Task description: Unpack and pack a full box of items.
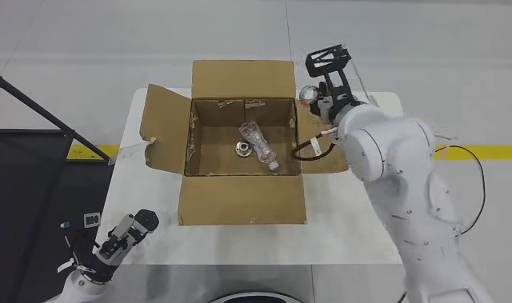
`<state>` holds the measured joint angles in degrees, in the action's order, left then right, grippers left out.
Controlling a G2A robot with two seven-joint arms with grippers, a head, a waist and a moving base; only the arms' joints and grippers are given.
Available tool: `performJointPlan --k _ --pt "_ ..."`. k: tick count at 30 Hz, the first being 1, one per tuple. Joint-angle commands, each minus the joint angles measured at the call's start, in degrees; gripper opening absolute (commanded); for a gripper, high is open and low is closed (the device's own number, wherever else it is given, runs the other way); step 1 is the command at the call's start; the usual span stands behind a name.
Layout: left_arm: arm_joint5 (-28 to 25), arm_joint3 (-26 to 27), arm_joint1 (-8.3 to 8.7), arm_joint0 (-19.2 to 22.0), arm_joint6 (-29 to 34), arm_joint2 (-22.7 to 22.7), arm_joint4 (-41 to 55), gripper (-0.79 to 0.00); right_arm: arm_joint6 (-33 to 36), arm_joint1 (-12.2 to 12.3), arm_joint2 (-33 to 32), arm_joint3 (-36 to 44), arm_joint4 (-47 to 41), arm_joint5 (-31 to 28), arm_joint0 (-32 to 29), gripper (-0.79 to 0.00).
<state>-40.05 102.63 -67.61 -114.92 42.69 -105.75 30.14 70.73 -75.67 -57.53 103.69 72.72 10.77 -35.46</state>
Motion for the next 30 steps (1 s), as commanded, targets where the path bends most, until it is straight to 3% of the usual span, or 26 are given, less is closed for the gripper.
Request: performJointPlan --k 1,12,22,25,30 --pt "0.0 0.0 0.00 0.0 0.0 0.0 0.0 0.000 -1.1 -1.4 6.2 -4.5 -1.4 -0.5 3.4 -0.785" --pt "0.0 0.0 0.00 0.0 0.0 0.0 0.0 0.000 -5.3 -11.7 29.3 -30.6 -9.5 -3.6 15.3 -0.785" --pt "0.0 0.0 0.00 0.0 0.0 0.0 0.0 0.000 -6.8 -21.1 37.6 -47.2 -13.9 -7.3 19.7 -0.785" --pt "0.0 0.0 0.00 0.0 0.0 0.0 0.0 0.000 -7.4 -23.2 38.3 -51.1 -15.0 -8.4 20.4 -0.659" --pt "0.0 0.0 0.00 0.0 0.0 0.0 0.0 0.000 -8.4 -26.0 38.7 -56.7 -16.2 -10.4 21.2 -0.570"
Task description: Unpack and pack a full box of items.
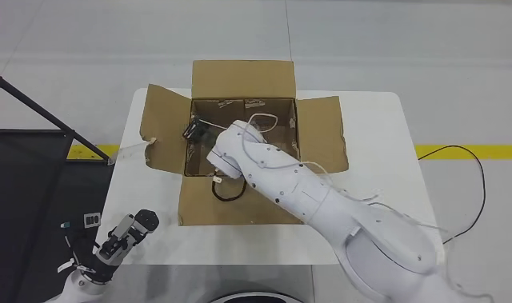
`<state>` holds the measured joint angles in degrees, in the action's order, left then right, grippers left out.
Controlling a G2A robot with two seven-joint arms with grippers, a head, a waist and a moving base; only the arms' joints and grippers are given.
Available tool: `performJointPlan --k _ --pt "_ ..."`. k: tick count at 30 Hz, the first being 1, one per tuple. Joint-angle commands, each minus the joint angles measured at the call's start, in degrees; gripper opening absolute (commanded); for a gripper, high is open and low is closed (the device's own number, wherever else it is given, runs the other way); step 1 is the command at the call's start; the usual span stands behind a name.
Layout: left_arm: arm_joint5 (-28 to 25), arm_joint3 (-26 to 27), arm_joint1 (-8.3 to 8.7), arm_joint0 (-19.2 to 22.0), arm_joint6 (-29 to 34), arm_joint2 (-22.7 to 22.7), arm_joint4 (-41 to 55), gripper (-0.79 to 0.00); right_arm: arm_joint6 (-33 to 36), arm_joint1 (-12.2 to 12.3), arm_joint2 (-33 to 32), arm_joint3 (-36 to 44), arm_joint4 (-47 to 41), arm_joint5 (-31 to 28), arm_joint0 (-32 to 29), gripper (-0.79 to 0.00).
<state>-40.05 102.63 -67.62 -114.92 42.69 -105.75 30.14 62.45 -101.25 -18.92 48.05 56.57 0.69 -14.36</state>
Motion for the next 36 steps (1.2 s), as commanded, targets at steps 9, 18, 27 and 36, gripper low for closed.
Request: performJointPlan --k 9,18,27,36 --pt "0.0 0.0 0.00 0.0 0.0 0.0 0.0 0.000 -2.3 -3.7 -0.7 -7.4 -0.5 -2.2 1.4 -0.471" --pt "-0.2 3.1 -0.34 1.1 -6.7 -0.8 -3.1 0.000 -5.6 -1.6 -6.1 -0.3 2.8 2.1 0.7 -0.296" --pt "0.8 6.0 -0.96 4.3 -16.7 -0.5 -13.5 0.000 -3.3 7.1 -18.0 27.2 15.3 4.5 -12.8 -0.160" --pt "8.6 4.9 -1.55 12.3 -24.8 4.7 -25.6 0.000 -7.8 13.7 -35.1 55.4 19.0 -4.6 -35.0 0.000"
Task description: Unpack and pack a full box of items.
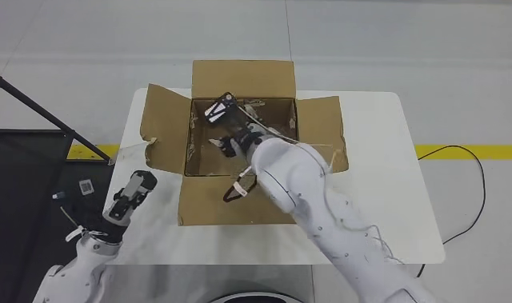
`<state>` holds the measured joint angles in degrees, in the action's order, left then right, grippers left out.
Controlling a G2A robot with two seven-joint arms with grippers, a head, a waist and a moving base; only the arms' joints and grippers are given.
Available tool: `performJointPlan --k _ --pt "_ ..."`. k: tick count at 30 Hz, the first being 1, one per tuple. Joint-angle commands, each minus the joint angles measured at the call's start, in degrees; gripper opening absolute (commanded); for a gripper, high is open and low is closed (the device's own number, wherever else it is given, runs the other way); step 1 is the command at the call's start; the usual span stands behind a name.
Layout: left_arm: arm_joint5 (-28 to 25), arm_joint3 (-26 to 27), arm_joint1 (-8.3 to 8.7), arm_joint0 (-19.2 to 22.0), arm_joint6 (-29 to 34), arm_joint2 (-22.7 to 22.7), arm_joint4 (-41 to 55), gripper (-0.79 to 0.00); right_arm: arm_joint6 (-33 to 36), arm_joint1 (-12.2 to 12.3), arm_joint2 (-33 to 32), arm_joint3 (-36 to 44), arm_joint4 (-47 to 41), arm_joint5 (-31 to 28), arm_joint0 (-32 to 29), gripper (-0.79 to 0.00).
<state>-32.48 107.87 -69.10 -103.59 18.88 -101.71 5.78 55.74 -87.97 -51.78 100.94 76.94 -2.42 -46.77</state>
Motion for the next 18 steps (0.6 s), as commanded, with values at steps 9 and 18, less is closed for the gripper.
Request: performJointPlan --k 9,18 --pt "4.3 0.4 -0.61 3.8 -6.6 4.5 -7.7 0.000 -2.4 1.1 -5.6 5.1 -2.7 -3.1 -5.7 0.000" --pt "5.5 4.5 -0.87 3.6 -8.4 6.7 -12.8 0.000 -7.9 1.8 -12.0 7.2 -10.2 -5.0 -9.6 0.000"
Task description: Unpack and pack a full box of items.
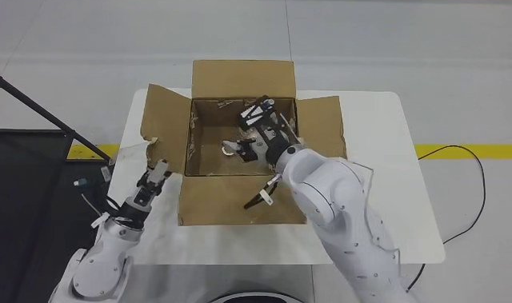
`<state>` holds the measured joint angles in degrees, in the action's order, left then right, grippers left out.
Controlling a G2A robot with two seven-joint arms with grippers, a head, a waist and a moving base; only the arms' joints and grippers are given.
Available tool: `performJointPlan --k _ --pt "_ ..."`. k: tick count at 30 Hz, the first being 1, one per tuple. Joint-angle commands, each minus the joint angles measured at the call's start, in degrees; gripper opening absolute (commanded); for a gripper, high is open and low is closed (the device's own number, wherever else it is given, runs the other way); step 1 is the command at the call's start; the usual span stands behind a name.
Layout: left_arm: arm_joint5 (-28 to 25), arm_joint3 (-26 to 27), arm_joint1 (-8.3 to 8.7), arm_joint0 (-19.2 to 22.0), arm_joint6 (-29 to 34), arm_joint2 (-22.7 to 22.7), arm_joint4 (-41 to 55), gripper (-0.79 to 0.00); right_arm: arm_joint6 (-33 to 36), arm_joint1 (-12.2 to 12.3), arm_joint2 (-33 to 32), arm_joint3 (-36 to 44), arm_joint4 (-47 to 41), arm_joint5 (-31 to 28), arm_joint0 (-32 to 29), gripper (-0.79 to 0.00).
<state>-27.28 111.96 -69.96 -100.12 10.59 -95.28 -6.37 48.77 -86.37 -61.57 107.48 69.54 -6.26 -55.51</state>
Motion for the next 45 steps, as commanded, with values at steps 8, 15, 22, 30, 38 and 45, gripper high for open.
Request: performJointPlan --k 8,15,22,30,38,45 --pt "2.9 3.1 -0.08 0.7 0.5 2.1 -4.9 0.000 -4.8 2.1 -17.8 2.7 -21.6 -10.4 -7.8 0.000" --pt "7.4 4.6 0.07 1.9 4.2 3.5 -7.2 0.000 -4.4 3.8 -29.2 -2.7 -34.6 -14.9 -9.8 0.000" --pt "12.2 3.5 0.27 4.4 9.5 4.0 -2.4 0.000 -2.3 5.2 -36.9 -8.8 -43.3 -12.7 -10.1 0.000" --pt "14.2 2.3 0.47 6.1 11.6 3.6 -0.3 0.000 6.6 6.9 -38.3 -20.2 -48.7 -10.9 -4.9 0.000" --pt "14.3 2.5 0.58 6.3 11.7 3.9 -0.4 0.000 14.9 8.0 -35.6 -27.6 -59.6 -20.4 0.0 0.000" --pt "12.2 4.2 0.69 4.3 11.0 2.5 1.3 0.000 19.8 8.6 -31.3 -26.6 -67.7 -24.8 2.6 0.000"
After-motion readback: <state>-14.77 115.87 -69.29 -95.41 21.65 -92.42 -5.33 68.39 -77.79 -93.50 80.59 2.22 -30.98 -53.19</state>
